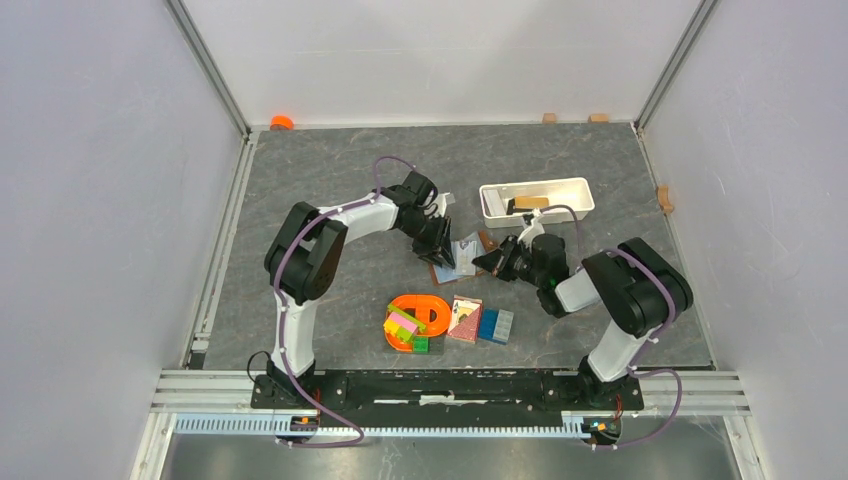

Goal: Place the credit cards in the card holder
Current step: Insert the credit card into the card holder.

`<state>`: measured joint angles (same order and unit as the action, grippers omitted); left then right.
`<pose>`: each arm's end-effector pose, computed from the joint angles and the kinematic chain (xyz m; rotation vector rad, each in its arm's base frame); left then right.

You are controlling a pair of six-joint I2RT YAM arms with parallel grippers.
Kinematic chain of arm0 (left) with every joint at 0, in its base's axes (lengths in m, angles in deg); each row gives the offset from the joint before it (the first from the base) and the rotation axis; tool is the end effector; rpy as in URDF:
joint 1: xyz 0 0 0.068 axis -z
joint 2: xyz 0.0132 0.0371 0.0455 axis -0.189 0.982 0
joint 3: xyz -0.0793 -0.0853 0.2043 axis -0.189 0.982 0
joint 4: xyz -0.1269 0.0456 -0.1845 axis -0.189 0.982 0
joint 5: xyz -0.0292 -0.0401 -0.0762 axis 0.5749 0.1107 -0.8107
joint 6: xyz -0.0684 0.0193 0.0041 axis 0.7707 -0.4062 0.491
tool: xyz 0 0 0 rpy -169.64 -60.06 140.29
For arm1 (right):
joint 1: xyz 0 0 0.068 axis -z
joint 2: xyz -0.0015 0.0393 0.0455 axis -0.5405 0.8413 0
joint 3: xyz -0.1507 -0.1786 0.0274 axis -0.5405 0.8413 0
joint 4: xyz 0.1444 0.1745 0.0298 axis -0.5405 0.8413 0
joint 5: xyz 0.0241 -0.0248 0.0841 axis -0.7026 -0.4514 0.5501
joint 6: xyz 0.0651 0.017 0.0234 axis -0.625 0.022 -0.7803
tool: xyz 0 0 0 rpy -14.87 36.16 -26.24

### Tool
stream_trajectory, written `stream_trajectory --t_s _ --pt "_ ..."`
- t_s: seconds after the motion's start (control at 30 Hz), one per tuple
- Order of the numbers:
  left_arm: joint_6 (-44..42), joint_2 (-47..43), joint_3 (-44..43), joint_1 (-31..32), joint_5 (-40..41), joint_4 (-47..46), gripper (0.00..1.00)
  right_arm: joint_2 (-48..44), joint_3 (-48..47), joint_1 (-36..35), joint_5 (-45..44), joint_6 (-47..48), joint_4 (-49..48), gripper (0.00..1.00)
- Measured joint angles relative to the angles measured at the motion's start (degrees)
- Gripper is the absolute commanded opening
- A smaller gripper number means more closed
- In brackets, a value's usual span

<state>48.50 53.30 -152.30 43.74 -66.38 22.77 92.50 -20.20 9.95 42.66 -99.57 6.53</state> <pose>0.2969 -0.2300 0.1114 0.4632 2.8565 -1.0274 0.2406 0.1245 0.0903 0.2663 2.1217 1.1881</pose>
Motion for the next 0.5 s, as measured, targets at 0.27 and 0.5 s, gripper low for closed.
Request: stream_trajectory --t_s 0.27,0.5 --pt "0.0 -0.1 0.3 -1.0 -0.2 -0.6 0.36 -1.5 -6.3 0.8 0.5 5.5 15.8 0.00" --pt "0.0 -0.3 0.7 -2.4 -0.2 -1.0 0.35 -1.5 -10.9 1.6 1.8 9.0 25.1 0.00"
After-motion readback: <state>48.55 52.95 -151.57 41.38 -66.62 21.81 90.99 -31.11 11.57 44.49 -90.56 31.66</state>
